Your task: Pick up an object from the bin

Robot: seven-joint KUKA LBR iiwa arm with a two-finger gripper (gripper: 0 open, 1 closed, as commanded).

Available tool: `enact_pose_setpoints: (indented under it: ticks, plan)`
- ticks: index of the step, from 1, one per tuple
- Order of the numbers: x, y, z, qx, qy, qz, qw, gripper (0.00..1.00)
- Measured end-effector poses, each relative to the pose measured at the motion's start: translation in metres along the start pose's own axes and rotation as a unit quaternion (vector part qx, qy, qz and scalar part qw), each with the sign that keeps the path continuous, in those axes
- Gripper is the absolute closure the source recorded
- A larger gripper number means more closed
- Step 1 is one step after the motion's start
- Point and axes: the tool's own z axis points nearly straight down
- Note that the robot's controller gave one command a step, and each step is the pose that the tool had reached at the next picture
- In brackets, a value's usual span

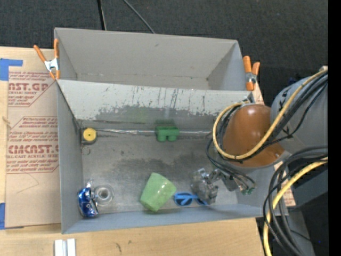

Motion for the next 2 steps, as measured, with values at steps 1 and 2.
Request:
enact_pose_setpoints:
  ticks: [1,2]
  plan:
    - [-0.0027,-0.001,-0.0011,0.002,-0.0053,0.0,1.0,0.0]
    - [-0.0004,-0.0001,-0.0003,0.0,-0.0006,0.0,1.0,1.0]
